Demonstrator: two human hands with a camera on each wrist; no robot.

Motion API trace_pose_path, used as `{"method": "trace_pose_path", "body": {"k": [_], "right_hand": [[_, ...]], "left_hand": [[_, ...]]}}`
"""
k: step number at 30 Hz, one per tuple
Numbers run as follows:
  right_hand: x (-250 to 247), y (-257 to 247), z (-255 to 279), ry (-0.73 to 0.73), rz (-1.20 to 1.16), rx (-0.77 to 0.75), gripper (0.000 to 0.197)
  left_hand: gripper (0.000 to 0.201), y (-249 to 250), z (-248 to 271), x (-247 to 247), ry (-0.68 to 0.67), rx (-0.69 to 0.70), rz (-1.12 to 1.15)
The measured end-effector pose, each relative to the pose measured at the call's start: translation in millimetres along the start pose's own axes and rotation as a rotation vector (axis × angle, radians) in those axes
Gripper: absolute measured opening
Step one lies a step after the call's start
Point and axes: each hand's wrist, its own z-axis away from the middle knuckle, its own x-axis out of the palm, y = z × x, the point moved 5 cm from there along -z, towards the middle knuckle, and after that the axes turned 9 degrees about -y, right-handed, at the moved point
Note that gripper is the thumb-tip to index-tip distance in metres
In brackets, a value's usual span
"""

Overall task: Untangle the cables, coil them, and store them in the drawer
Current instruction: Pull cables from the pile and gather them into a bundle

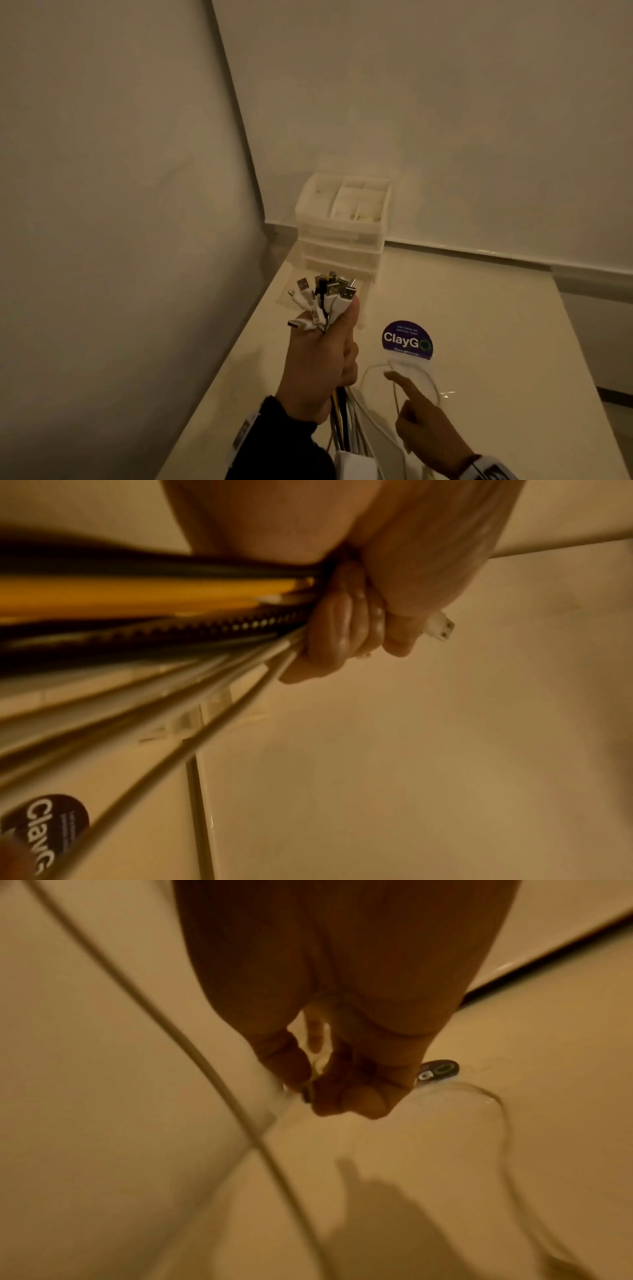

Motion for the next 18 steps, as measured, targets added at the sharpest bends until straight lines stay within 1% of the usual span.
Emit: {"method": "trace_pose_path", "body": {"k": [4,6,7,8,10,11,12,14,15,17,18], "right_hand": [[-37.0,-59.7,56.3,0.176,-0.346,-0.126,0.039],[-51.9,-85.8,82.3,0.226,-0.413,-0.198,0.037],[-57.6,-97.7,93.7,0.256,-0.383,-0.246,0.039],[-62.4,-107.5,104.0,0.310,-0.278,-0.297,0.037],[-73.5,-124.2,122.8,0.491,0.117,-0.396,0.016],[-78.5,-132.4,131.1,0.570,0.299,-0.409,0.009],[-82.8,-137.0,137.1,0.635,0.425,-0.413,0.010],[-87.4,-141.3,145.6,0.757,0.539,-0.402,0.017],[-90.8,-143.0,149.6,0.843,0.561,-0.368,0.019],[-95.4,-146.5,155.6,0.983,0.537,-0.266,0.020],[-96.2,-148.8,155.6,0.992,0.483,-0.232,0.017]], "left_hand": [[0.042,-1.8,-18.6,13.2,-0.063,-0.044,-0.009],[0.043,-3.8,-28.5,20.4,-0.102,-0.054,0.001],[0.043,-4.2,-32.6,24.2,-0.125,-0.057,0.004],[0.041,-5.3,-36.3,27.7,-0.151,-0.061,0.005],[0.036,-7.6,-40.5,35.6,-0.210,-0.075,0.008],[0.036,-8.5,-41.0,39.7,-0.243,-0.084,0.012],[0.037,-9.4,-41.6,44.2,-0.281,-0.089,0.016],[0.040,-10.4,-39.5,52.5,-0.362,-0.104,0.026],[0.040,-10.4,-39.1,56.6,-0.403,-0.111,0.035],[0.037,-10.2,-38.4,64.6,-0.481,-0.122,0.053],[0.035,-10.0,-37.8,68.2,-0.518,-0.124,0.063]]}}
